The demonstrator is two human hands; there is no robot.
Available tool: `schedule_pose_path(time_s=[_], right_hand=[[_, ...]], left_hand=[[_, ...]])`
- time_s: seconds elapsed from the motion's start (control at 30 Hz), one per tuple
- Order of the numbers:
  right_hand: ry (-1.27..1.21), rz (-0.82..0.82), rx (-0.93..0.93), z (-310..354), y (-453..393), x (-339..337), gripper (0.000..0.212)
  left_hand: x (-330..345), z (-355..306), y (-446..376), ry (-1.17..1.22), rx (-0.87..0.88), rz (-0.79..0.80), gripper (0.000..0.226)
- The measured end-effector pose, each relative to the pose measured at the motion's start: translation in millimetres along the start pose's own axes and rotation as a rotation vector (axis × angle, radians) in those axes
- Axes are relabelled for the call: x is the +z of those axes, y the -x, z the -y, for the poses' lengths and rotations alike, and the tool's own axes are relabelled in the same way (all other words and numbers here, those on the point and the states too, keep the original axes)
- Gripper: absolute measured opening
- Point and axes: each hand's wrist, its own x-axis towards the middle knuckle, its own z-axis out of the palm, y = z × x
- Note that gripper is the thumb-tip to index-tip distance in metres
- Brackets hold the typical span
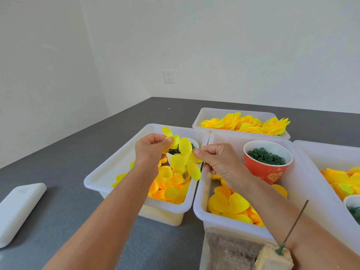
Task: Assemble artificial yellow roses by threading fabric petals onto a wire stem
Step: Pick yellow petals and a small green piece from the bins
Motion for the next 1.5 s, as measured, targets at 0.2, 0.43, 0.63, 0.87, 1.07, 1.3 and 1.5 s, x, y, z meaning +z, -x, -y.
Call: schedule_pose_path(time_s=[0.2,0.43,0.63,0.87,1.07,1.3,1.5], right_hand=[[0.112,0.016,-0.064,-3,-1,2,0.013],[0.121,0.019,-0.054,-2,0,4,0.017],[0.2,0.108,-0.138,-2,2,7,0.029],[0.458,0.218,-0.226,3,7,7,0.038],[0.528,0.136,-0.286,7,11,5,0.033],[0.291,0.163,-0.227,4,7,3,0.016],[0.335,0.2,-0.298,0,5,10,0.022]], left_hand=[[-1,3,-5,-0.173,-0.018,-0.106,0.016],[-3,7,-11,-0.257,-0.115,-0.145,0.028],[-3,8,-12,-0.292,-0.138,-0.135,0.021],[-1,10,-12,-0.385,-0.209,-0.018,0.012],[-1,10,-12,-0.425,-0.233,0.004,0.016],[-2,10,-10,-0.431,-0.23,0.056,0.015],[-1,9,-9,-0.449,-0.207,0.005,0.009]])
